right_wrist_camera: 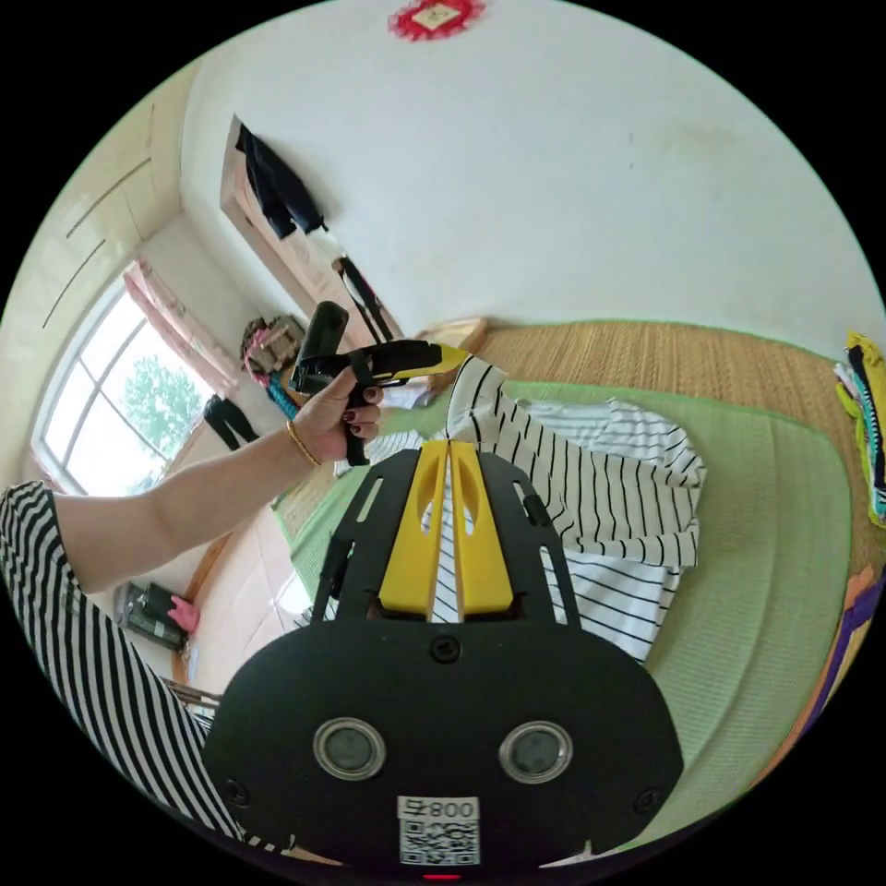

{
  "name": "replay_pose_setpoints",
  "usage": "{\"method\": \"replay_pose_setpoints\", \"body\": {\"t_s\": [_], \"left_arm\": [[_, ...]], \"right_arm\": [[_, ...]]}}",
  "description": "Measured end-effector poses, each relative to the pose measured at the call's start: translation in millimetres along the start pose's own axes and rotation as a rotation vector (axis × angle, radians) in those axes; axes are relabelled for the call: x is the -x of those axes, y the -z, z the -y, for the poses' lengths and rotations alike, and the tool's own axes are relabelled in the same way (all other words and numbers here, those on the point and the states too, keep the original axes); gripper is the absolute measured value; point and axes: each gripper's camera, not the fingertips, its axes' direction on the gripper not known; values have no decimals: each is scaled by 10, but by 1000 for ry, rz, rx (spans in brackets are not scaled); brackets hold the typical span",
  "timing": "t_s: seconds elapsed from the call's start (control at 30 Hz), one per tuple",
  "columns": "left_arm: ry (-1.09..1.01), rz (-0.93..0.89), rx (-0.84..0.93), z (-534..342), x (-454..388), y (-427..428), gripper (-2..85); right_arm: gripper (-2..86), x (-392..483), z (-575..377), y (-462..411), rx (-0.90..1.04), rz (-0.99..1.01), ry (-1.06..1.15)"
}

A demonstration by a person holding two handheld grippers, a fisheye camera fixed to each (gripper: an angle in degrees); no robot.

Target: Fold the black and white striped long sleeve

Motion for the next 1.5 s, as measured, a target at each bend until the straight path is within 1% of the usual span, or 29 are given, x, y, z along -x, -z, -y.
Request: {"method": "replay_pose_setpoints", "body": {"t_s": [0.03, 0.1, 0.2, 0.3, 0.47, 0.6, 0.73, 0.83, 0.9, 1.0, 1.1, 1.23, 1.3, 1.37, 1.43, 1.5], "left_arm": [[27, 0, 0, -97, 148, 36, 1], [135, 3, 7, -465, 703, 147, 2], [239, 9, 15, -872, 1288, 245, 4], [297, 24, 17, -1201, 1745, 344, 6], [339, 61, 14, -1598, 2263, 546, 22], [294, 72, 86, -1817, 2458, 538, 58], [215, 112, 127, -1871, 2505, 449, 84], [165, 257, 168, -1871, 2540, 359, 92], [154, 338, 174, -1890, 2609, 320, 77], [175, 357, 208, -1948, 2775, 292, 31], [192, 366, 176, -2032, 2935, 378, 17], [215, 330, 136, -2112, 3108, 491, 25], [207, 256, 103, -2138, 3177, 539, 56], [205, 221, 100, -2153, 3228, 535, 68], [205, 229, 126, -2166, 3290, 496, 64], [239, 291, 177, -2187, 3399, 457, 49]], "right_arm": [[2, 41, 46, -150, 32, 2, 4], [2, 198, 202, -730, 163, 3, 19], [2, 404, 339, -1294, 279, -25, 46], [2, 601, 470, -1677, 339, -21, 72], [5, 910, 614, -2228, 457, -34, 130], [12, 1134, 689, -2538, 541, -39, 169], [20, 1358, 808, -2618, 561, -50, 206], [30, 1491, 909, -2657, 580, -54, 229], [39, 1536, 1013, -2614, 579, -48, 216], [48, 1520, 1156, -2411, 527, -70, 175], [63, 1424, 1300, -2229, 467, -107, 111], [68, 1305, 1456, -2207, 440, -98, 37], [69, 1297, 1563, -2217, 421, -64, 7], [69, 1331, 1622, -2256, 422, -49, 3], [70, 1379, 1662, -2334, 436, -48, 6], [68, 1458, 1700, -2467, 465, -6, 16]]}}
